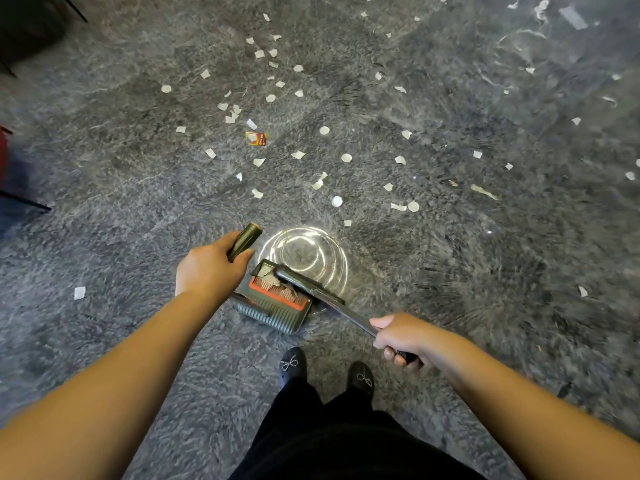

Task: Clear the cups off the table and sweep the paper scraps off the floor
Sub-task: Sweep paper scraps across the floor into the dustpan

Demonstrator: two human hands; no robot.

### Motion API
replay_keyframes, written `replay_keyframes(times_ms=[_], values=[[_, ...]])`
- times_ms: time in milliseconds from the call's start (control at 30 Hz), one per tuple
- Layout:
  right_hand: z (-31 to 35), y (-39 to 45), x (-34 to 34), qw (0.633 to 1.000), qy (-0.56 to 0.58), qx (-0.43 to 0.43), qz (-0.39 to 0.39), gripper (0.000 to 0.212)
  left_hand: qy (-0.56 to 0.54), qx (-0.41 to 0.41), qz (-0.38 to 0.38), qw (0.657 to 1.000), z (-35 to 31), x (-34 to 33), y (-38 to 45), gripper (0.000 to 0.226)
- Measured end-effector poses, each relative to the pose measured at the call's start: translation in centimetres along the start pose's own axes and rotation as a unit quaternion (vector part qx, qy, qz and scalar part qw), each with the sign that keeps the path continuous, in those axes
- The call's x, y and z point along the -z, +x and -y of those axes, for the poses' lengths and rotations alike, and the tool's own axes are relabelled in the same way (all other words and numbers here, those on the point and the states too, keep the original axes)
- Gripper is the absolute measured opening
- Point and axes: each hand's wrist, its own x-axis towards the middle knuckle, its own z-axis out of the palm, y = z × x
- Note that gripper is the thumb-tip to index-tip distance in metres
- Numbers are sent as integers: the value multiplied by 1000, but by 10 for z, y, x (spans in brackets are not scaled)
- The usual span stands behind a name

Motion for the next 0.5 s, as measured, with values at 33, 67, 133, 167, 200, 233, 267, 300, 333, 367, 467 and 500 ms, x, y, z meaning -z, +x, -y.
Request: replay_keyframes(times_ms=[33, 67, 133, 167, 200, 233, 267, 300, 333, 367, 467, 500], values=[[-1, -3, 1, 1000, 6, 2, 0, 67, -5, -2, -3, 1000, 0, 1, 1, 41], [-2, -6, 4, 1000, 12, 4, -4, 67, -10, -5, -5, 1000, 0, 1, 2, 42], [-6, -13, 10, 999, 31, 12, -11, 66, -20, -6, -5, 1000, 1, 2, 6, 43], [-8, -15, 13, 999, 46, 13, -13, 66, -23, -5, -4, 1000, 1, 2, 8, 44], [-11, -17, 15, 998, 64, 13, -12, 65, -27, -4, -3, 1000, 2, 3, 10, 45], [-12, -19, 17, 996, 84, 13, -14, 65, -31, -7, -2, 999, 1, 4, 12, 45], [-14, -20, 18, 995, 102, 13, -18, 64, -34, -11, -1, 999, 1, 6, 13, 45], [-15, -21, 18, 993, 119, 13, -26, 63, -35, -17, 1, 999, 0, 8, 15, 45], [-15, -20, 18, 990, 134, 14, -36, 62, -37, -23, 2, 999, -1, 9, 17, 45], [-14, -20, 18, 988, 147, 16, -47, 62, -41, -27, 1, 999, -1, 10, 19, 45], [-10, -19, 20, 978, 192, 26, -72, 60, -51, -44, 0, 998, -3, 14, 32, 43], [-8, -17, 21, 974, 208, 29, -81, 60, -52, -51, 0, 997, -4, 15, 37, 43]])
